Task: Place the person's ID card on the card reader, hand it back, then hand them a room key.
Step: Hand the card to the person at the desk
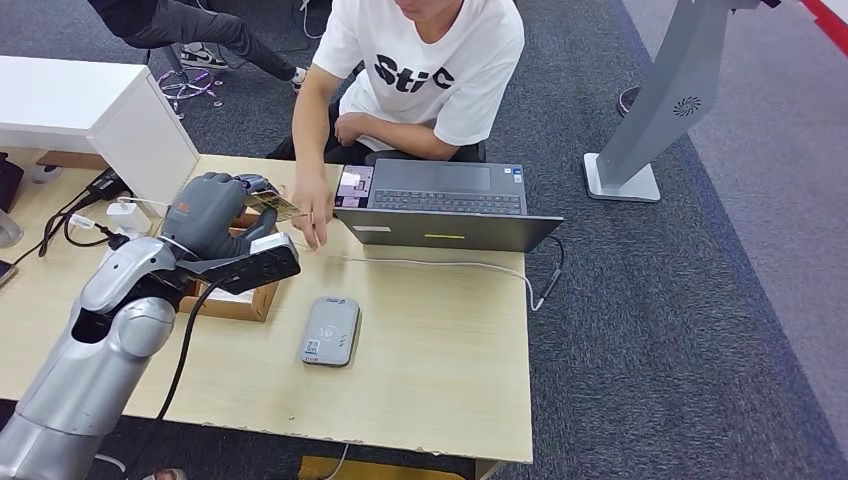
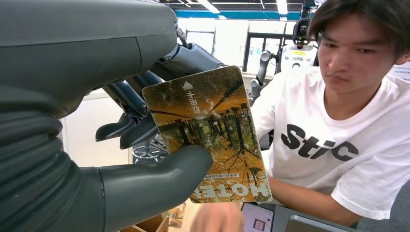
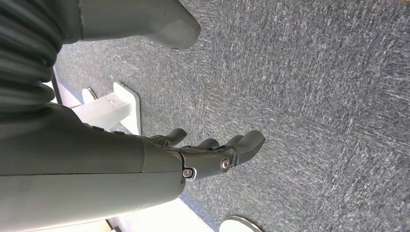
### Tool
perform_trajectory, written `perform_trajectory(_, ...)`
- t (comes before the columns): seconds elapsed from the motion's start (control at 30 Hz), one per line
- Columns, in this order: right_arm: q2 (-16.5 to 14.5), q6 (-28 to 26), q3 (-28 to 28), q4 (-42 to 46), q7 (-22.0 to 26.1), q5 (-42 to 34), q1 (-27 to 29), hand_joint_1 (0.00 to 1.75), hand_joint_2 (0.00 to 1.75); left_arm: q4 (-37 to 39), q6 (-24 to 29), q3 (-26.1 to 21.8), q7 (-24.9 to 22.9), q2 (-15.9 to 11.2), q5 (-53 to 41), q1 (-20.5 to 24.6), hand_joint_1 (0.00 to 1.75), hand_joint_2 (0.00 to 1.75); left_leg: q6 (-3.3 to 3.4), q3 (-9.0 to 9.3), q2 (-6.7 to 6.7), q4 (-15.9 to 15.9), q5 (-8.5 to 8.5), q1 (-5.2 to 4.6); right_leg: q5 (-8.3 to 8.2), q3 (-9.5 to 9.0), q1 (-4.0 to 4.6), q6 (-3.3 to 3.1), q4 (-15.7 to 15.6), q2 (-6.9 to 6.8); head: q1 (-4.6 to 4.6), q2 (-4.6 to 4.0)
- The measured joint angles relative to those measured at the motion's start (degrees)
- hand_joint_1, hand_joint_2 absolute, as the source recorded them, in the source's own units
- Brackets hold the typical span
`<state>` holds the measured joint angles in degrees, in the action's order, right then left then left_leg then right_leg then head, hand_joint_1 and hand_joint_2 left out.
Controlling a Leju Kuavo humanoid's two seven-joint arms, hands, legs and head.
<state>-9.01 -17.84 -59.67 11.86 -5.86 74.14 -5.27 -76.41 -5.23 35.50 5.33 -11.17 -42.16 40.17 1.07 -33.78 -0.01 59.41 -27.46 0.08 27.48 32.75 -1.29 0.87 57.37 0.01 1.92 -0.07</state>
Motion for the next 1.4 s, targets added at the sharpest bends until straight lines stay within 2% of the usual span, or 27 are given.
perform_trajectory(0.23,0.0,0.0,0.0,0.0,0.2,0.1,0.0,0.00,1.75,0.1,-0.6,0.0,0.1,0.2,0.1,0.0,1.75,1.75,0.00,0.00,0.00,0.0,0.00,0.00,0.00,0.01,0.00,0.00,0.0,0.00,0.00,0.00)
perform_trajectory(0.33,0.0,0.1,0.0,0.0,0.2,0.3,-0.1,0.00,1.75,0.9,-0.9,0.4,0.4,1.2,0.2,0.0,1.75,1.75,0.00,-0.02,-0.01,0.0,0.00,-0.01,0.00,0.02,-0.01,0.00,0.0,-0.01,0.01,0.00)
perform_trajectory(0.57,0.0,0.1,0.0,0.0,-0.2,0.7,-0.2,0.00,1.75,6.3,-0.1,3.0,1.0,4.4,0.0,-1.1,1.75,1.75,0.02,-0.03,0.02,0.0,-0.02,-0.02,0.00,0.03,-0.02,0.01,0.0,0.03,0.01,0.00)
perform_trajectory(0.9,-0.2,0.2,0.0,0.0,-0.7,1.5,-0.2,0.00,1.75,17.3,4.4,4.6,1.2,6.9,-2.0,-3.4,1.75,1.75,0.01,-0.04,0.04,0.0,-0.02,-0.01,0.00,0.07,0.01,0.00,0.0,0.05,0.00,0.00)
perform_trajectory(1.4,-0.5,0.4,0.1,0.0,-1.2,1.9,-0.3,0.00,1.75,22.6,6.1,4.6,1.3,8.5,-3.1,-4.0,1.75,1.75,0.01,-0.07,0.03,0.0,-0.02,-0.01,0.00,0.07,-0.01,0.00,0.0,0.04,0.00,0.00)
